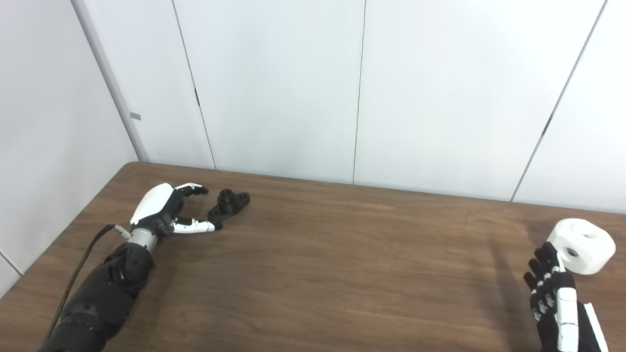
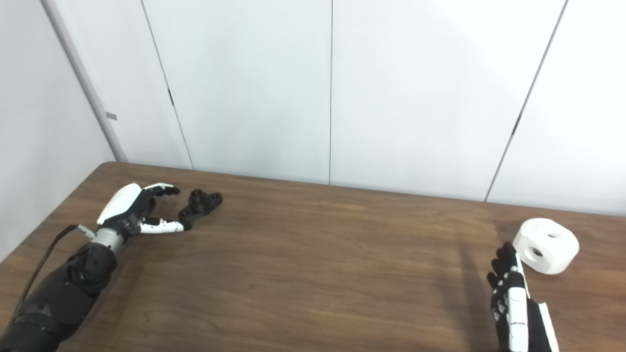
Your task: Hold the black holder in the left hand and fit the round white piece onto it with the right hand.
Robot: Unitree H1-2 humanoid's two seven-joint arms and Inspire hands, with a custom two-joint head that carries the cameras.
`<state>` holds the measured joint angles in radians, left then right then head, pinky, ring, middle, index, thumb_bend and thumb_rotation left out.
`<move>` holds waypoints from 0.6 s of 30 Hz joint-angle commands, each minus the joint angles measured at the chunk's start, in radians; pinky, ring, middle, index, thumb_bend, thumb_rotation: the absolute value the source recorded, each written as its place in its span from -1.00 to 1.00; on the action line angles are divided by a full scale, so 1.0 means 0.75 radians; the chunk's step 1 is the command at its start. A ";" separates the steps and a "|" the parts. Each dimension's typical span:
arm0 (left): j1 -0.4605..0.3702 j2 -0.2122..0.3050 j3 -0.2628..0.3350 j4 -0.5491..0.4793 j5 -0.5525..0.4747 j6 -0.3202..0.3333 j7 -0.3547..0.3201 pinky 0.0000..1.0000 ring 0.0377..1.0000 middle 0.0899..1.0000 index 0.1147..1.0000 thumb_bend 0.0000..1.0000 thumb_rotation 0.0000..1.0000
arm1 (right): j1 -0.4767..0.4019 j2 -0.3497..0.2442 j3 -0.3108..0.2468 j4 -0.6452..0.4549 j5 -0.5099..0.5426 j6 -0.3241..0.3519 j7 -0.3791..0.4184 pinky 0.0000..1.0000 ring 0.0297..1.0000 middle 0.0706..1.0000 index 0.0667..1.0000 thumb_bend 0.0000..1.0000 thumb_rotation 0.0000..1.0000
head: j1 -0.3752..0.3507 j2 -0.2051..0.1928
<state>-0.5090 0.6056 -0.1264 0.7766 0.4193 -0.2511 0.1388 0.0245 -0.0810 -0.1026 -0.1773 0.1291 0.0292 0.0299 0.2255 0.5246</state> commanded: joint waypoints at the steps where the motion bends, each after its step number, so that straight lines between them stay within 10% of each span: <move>1: -0.027 0.008 -0.030 0.040 0.008 -0.030 -0.045 0.56 0.67 0.58 0.48 0.96 -0.25 | -0.027 0.000 -0.004 -0.052 0.006 -0.029 -0.001 1.00 1.00 1.00 1.00 -0.21 1.00 | 0.000 0.001; 18: -0.063 0.033 -0.097 0.079 0.051 -0.068 -0.048 0.72 0.70 0.59 0.43 1.00 -0.57 | -0.026 0.016 0.003 -0.061 -0.009 -0.026 -0.011 1.00 1.00 1.00 1.00 -0.14 1.00 | -0.031 0.027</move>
<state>-0.5354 0.6181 -0.1797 0.8287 0.4347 -0.2950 0.1371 0.0246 -0.0710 -0.0984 -0.1824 0.1272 0.0299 0.0269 0.2010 0.5445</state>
